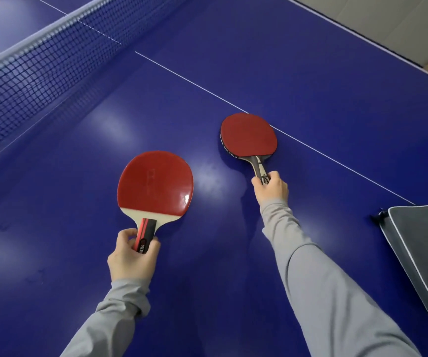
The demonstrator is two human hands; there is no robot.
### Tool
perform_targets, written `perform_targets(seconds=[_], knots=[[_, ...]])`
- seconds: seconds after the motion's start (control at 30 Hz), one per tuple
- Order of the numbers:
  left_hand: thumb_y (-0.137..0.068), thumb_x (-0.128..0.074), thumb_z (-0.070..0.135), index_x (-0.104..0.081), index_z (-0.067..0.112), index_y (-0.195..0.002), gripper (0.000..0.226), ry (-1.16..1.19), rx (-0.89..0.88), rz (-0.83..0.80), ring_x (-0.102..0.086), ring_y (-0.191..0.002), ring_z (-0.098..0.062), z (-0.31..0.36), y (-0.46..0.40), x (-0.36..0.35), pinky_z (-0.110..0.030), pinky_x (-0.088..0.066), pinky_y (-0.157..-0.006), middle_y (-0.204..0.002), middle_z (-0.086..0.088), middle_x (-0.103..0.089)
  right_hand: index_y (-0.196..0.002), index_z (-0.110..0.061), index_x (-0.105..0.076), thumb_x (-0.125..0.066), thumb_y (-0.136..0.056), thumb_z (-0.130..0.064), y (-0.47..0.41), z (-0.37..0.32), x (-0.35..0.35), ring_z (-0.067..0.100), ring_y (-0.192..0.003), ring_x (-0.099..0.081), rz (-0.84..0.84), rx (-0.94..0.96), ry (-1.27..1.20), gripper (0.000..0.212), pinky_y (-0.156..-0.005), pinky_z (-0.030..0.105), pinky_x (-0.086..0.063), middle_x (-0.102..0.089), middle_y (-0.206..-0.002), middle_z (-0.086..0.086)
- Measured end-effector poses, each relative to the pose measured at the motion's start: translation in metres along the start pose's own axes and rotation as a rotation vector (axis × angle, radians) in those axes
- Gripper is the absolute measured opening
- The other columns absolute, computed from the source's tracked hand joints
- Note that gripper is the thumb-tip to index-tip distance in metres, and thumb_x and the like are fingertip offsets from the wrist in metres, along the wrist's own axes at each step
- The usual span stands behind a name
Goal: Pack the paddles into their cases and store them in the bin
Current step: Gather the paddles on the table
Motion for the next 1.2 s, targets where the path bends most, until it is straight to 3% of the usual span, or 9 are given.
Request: perform_targets(seconds=[0.1,0.2,0.4,0.5,0.73,0.83,0.9,1.03,1.2], knots=[[-0.076,-0.07,0.022,-0.053,0.023,-0.087,0.021,0.008,-0.01,-0.023,-0.054,-0.057,-0.006,-0.002,0.008,0.007,-0.019,-0.036,-0.052,-0.058,0.008,-0.059,-0.092,-0.002,-0.053,-0.058,-0.084,-0.027,0.046,0.001,-0.001,0.038,-0.088,-0.058,0.019,-0.03,-0.122,0.028,-0.068,0.035,-0.037,-0.066,-0.091,0.018],[-0.077,-0.069,0.022,-0.053,0.023,-0.086,0.019,0.017,-0.02,-0.077,-0.053,-0.055,-0.005,-0.009,0.022,0.011,-0.018,-0.034,-0.049,-0.06,0.008,-0.058,-0.084,-0.01,-0.048,-0.06,-0.083,-0.026,0.106,0.011,-0.002,0.032,-0.076,-0.057,0.053,-0.089,-0.263,0.02,-0.064,0.031,-0.034,-0.061,-0.076,0.005],[-0.083,-0.066,0.022,-0.047,0.023,-0.09,0.021,0.027,-0.011,-0.32,-0.047,-0.054,-0.007,-0.032,0.064,-0.003,-0.012,-0.036,-0.043,-0.065,0.007,-0.053,-0.08,-0.015,-0.046,-0.066,-0.08,-0.02,0.227,0.031,0.003,0.013,-0.056,-0.048,0.116,-0.183,-0.395,0.021,-0.06,0.026,-0.034,-0.052,-0.062,-0.012],[-0.083,-0.066,0.025,-0.045,0.026,-0.09,0.022,0.016,0.007,-0.427,-0.047,-0.054,-0.007,-0.048,0.086,-0.009,-0.011,-0.037,-0.044,-0.066,0.007,-0.053,-0.081,-0.015,-0.048,-0.066,-0.081,-0.02,0.273,0.046,0.007,0.005,-0.057,-0.05,0.123,-0.23,-0.411,0.019,-0.059,0.026,-0.036,-0.054,-0.064,-0.012],[-0.079,-0.071,0.025,-0.045,0.03,-0.085,0.027,-0.012,0.01,-0.6,-0.052,-0.064,-0.011,-0.075,0.117,-0.019,-0.024,-0.042,-0.058,-0.073,0.006,-0.056,-0.082,-0.014,-0.05,-0.067,-0.08,-0.02,0.326,0.067,0.012,0.022,-0.065,-0.057,0.169,-0.309,-0.399,0.018,-0.061,0.028,-0.04,-0.061,-0.072,0.0],[-0.085,-0.067,0.02,-0.053,0.018,-0.092,0.016,0.173,0.139,-0.734,-0.062,-0.065,-0.019,-0.075,0.121,-0.021,-0.039,-0.055,-0.067,-0.078,-0.006,-0.06,-0.082,-0.016,-0.048,-0.068,-0.079,-0.022,0.336,0.061,0.007,0.024,-0.07,-0.058,0.176,-0.322,-0.393,0.021,-0.062,0.027,-0.037,-0.062,-0.074,0.0],[-0.093,-0.054,0.021,-0.057,0.012,-0.096,0.01,0.295,0.254,-0.811,-0.066,-0.063,-0.015,-0.072,0.121,-0.02,-0.032,-0.057,-0.063,-0.08,-0.007,-0.062,-0.08,-0.019,-0.045,-0.068,-0.078,-0.023,0.34,0.054,0.001,0.024,-0.07,-0.059,0.181,-0.321,-0.402,0.023,-0.061,0.025,-0.036,-0.06,-0.073,-0.002],[-0.097,-0.036,0.041,-0.063,0.012,-0.098,0.04,0.383,0.502,-0.928,-0.062,-0.077,-0.019,-0.07,0.121,-0.016,-0.027,-0.053,-0.058,-0.084,-0.008,-0.067,-0.081,-0.019,-0.046,-0.068,-0.077,-0.024,0.344,0.039,-0.014,0.024,-0.074,-0.058,0.172,-0.304,-0.369,0.023,-0.063,0.026,-0.036,-0.055,-0.073,-0.006],[-0.095,-0.029,0.052,-0.062,0.014,-0.099,0.05,0.349,0.554,-0.952,-0.063,-0.083,-0.021,-0.068,0.116,-0.013,-0.033,-0.048,-0.066,-0.088,-0.008,-0.069,-0.083,-0.012,-0.052,-0.068,-0.076,-0.027,0.351,0.029,-0.031,0.022,-0.078,-0.054,0.14,-0.262,-0.29,0.024,-0.069,0.037,-0.046,-0.05,-0.074,-0.006]])
Point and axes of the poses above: each hand's wrist, its own y-axis away from the middle knuckle, its own x-axis out of the back of the hand, z = x × y, the point moved 5 cm from there along -y, towards the middle knuckle
